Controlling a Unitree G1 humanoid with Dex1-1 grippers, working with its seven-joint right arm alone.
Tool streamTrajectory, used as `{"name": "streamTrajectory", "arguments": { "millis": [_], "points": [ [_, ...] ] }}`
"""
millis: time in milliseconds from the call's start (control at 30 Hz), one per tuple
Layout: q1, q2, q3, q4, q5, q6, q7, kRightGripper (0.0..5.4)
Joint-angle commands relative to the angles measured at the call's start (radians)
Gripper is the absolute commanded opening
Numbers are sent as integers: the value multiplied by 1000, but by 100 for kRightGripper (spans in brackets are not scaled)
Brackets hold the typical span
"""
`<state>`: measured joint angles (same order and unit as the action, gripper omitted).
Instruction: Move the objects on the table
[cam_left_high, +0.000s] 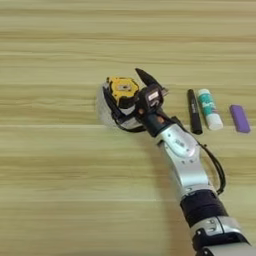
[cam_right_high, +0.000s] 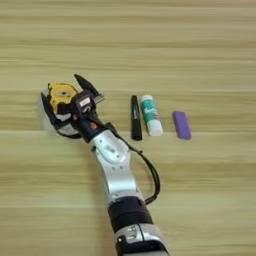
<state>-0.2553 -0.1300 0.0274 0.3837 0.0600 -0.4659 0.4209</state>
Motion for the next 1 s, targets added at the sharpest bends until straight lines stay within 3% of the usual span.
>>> {"name": "streamTrajectory", "arguments": {
  "millis": [33,600,1000],
  "points": [
    [-41,-19,-24,-84,15,6,-24,539],
    [16,-84,-153,-172,67,52,-69,539],
    [20,-96,-196,-138,47,123,-135,539]
  ]
}}
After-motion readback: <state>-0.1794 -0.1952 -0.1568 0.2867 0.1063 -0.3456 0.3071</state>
